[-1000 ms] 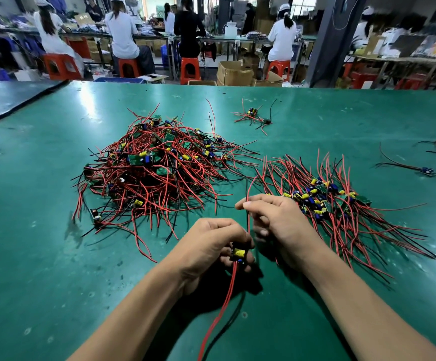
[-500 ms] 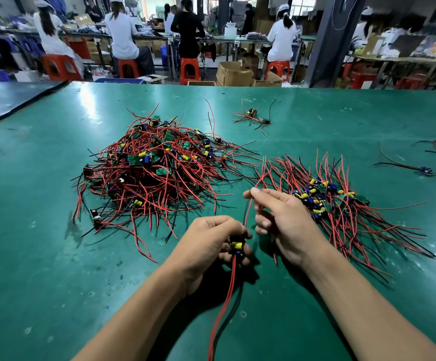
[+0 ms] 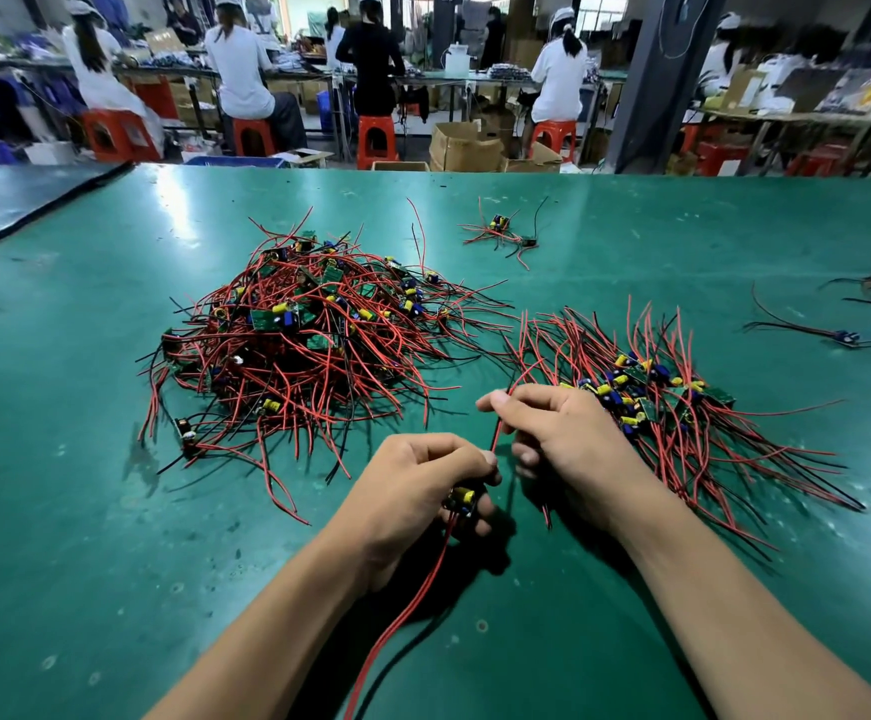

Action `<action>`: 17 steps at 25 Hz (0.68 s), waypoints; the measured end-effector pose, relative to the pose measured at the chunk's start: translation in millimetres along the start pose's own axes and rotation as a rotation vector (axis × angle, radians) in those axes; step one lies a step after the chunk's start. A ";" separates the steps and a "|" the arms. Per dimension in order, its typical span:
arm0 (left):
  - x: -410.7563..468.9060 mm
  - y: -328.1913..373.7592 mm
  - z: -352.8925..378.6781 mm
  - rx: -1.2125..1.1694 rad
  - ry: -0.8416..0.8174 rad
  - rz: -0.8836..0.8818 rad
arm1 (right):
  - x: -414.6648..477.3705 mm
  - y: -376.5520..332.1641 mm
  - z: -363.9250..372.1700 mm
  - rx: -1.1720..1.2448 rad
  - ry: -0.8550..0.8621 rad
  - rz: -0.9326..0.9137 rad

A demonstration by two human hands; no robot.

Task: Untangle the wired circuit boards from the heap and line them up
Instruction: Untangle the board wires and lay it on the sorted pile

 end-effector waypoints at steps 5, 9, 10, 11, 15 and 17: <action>-3.1 1.4 1.4 0.020 -0.054 -0.019 | 0.7 -8.1 -13.9 -0.122 0.187 -0.160; -2.1 1.1 1.9 0.011 -0.084 -0.034 | 0.4 -12.7 -24.2 -0.156 0.256 -0.222; -1.5 1.0 1.7 0.007 -0.087 -0.034 | 0.7 -13.4 -25.5 -0.171 0.261 -0.232; -1.2 1.0 1.5 0.003 -0.091 -0.033 | 0.7 -13.9 -26.5 -0.199 0.268 -0.243; -1.1 0.2 1.1 -0.002 -0.105 -0.030 | 0.5 -16.0 -32.5 -0.269 0.323 -0.267; -0.3 -0.8 0.7 -0.005 -0.104 -0.030 | 0.4 -18.7 -37.1 -0.282 0.340 -0.272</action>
Point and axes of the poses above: each hand's wrist, its own x-axis towards the middle knuckle, its own z-axis out of the palm, y = z × x, the point moved 7 cm from there along x, towards the middle knuckle, and after that the axes turned 9 degrees about -y, right-handed, at the moved point
